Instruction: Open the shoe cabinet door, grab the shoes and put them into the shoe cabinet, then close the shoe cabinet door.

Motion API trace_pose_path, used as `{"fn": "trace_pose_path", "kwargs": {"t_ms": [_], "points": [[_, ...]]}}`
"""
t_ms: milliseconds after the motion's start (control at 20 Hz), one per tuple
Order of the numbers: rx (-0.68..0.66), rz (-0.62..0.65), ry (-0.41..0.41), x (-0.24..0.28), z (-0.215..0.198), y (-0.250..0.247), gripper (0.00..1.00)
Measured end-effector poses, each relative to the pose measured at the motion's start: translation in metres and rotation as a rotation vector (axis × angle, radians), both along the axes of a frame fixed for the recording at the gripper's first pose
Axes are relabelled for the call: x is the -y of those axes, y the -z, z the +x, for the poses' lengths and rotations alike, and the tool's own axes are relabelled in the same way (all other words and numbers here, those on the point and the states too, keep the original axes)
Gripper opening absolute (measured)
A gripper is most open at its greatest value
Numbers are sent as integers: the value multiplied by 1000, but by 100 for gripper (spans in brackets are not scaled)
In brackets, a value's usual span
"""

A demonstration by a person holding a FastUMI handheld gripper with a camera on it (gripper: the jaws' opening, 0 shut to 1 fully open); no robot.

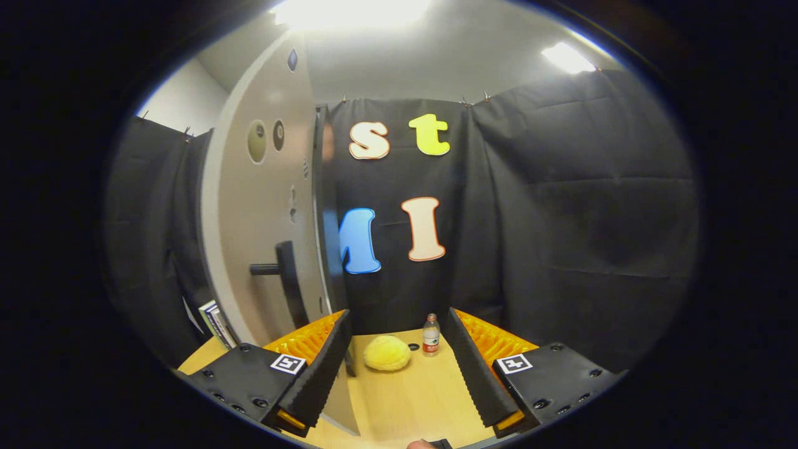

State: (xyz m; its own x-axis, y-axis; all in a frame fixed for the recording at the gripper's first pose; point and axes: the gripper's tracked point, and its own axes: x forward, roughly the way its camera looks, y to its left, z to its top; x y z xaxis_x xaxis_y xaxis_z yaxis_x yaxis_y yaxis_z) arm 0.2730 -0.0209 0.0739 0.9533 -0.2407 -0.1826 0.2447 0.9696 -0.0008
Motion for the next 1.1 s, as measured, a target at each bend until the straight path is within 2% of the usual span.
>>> {"fn": "trace_pose_path", "kwargs": {"t_ms": [200, 300, 450, 700, 1100], "points": [[-62, -31, 5, -14, 16, 25, 97], [-41, -57, 18, -19, 18, 20, 89], [-37, -33, 11, -33, 19, 25, 89], [-41, -41, -87, -91, 18, 25, 89], [-41, -101, -268, -196, 52, 28, 89]]}}
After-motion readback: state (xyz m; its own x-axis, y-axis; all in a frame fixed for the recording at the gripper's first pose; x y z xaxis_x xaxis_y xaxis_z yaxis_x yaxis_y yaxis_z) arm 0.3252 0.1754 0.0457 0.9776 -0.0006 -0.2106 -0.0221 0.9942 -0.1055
